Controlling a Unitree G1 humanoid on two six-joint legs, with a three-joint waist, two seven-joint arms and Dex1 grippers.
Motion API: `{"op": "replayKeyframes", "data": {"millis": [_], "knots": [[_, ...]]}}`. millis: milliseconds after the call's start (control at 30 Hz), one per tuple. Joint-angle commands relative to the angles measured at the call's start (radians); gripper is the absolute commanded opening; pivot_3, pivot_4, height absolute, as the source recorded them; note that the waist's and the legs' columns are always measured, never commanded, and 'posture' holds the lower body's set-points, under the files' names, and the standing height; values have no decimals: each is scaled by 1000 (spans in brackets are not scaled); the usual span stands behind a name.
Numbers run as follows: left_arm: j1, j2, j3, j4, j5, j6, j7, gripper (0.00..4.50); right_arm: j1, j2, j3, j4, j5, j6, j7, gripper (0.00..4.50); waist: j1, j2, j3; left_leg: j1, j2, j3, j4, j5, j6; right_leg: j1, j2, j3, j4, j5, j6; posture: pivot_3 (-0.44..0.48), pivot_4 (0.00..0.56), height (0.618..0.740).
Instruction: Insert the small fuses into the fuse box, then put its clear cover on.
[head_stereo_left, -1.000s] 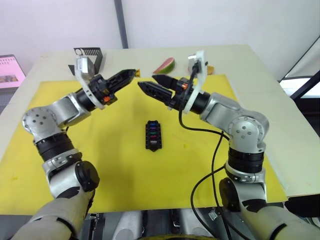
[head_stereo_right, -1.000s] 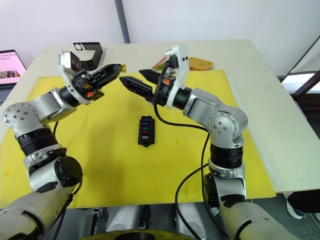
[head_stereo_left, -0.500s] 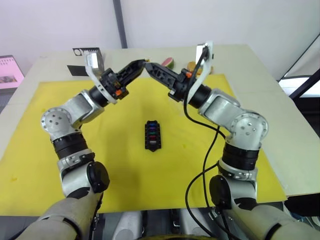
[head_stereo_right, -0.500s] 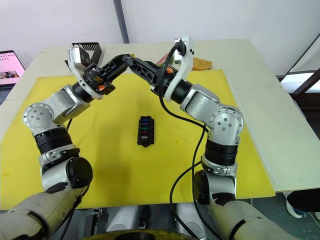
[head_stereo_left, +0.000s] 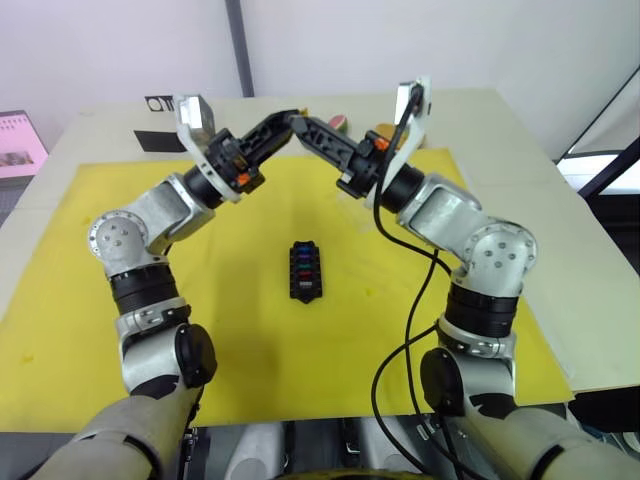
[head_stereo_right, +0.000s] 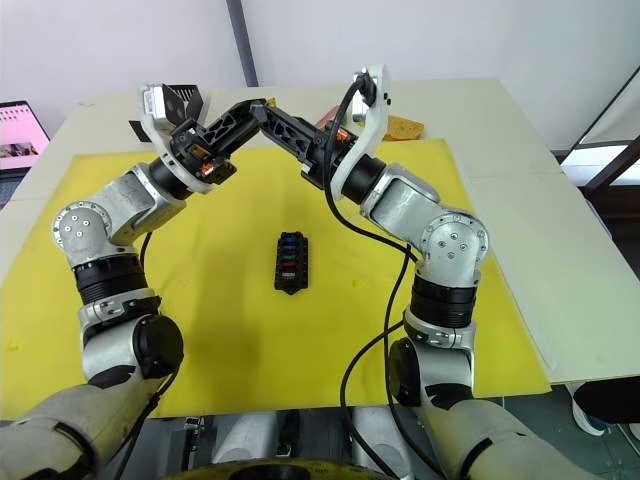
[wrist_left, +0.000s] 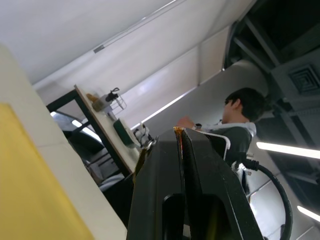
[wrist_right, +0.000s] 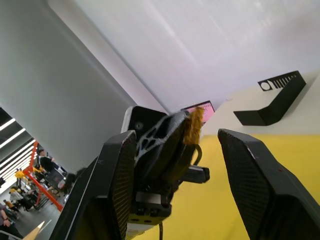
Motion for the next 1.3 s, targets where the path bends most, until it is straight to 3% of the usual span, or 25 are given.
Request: {"op": "replayKeyframes", "data": {"millis": [33,100,400,500,600,733,900,1033,1133,1300], "knots": [[5,16,-21,-26,-39,-17,-7,0,-26,-6,-13,-17,59,-23,-13,1028,0,0,0,0,0,0,0,0,0,0,0,0,0,0,0,0,150,740],[9,22,-30,-23,-44,-24,-10,0,-26,-11,-11,-18,75,-24,-19,87,0,0,0,0,0,0,0,0,0,0,0,0,0,0,0,0,150,740],[40,94,-81,-34,-7,-47,-56,0,-22,-42,0,-24,129,-28,-38,32,-2,0,0,0,0,0,-1,0,1,0,0,0,-1,0,0,0,150,740],[80,198,-92,-53,16,-23,-154,867,-21,-74,-5,-30,155,-18,-30,0,-6,0,0,1,0,0,-2,0,1,0,0,0,-1,0,0,0,150,740],[122,327,-130,-76,72,-10,-295,2299,-22,-125,-5,-28,192,-2,-14,0,-5,0,0,2,0,0,-7,0,1,0,0,1,-4,0,0,0,150,740],[211,535,-301,-176,336,-195,-607,4254,-34,-266,35,-23,186,58,94,0,-4,2,1,1,0,0,-9,1,0,0,0,0,-8,0,0,0,150,740],[273,636,-541,-234,677,-556,-884,4383,-49,-536,327,-85,-149,-14,412,0,6,3,2,1,0,0,-10,0,1,2,-1,0,-12,0,-1,0,150,740],[268,612,-679,-194,935,-864,-956,4383,-85,-679,625,-52,-523,-253,649,0,3,3,2,0,0,0,-10,-4,7,1,-1,0,-13,0,-1,0,150,740],[245,586,-747,-150,1066,-1020,-990,4383,-117,-689,735,23,-688,-375,755,0,0,3,2,0,0,1,-10,-4,7,1,0,0,-12,0,0,0,150,740],[186,524,-777,-64,1146,-1099,-1005,4383,-182,-630,813,138,-856,-467,857,0,3,2,3,-1,1,0,-9,-4,7,0,0,0,-11,0,0,0,150,740]]}}
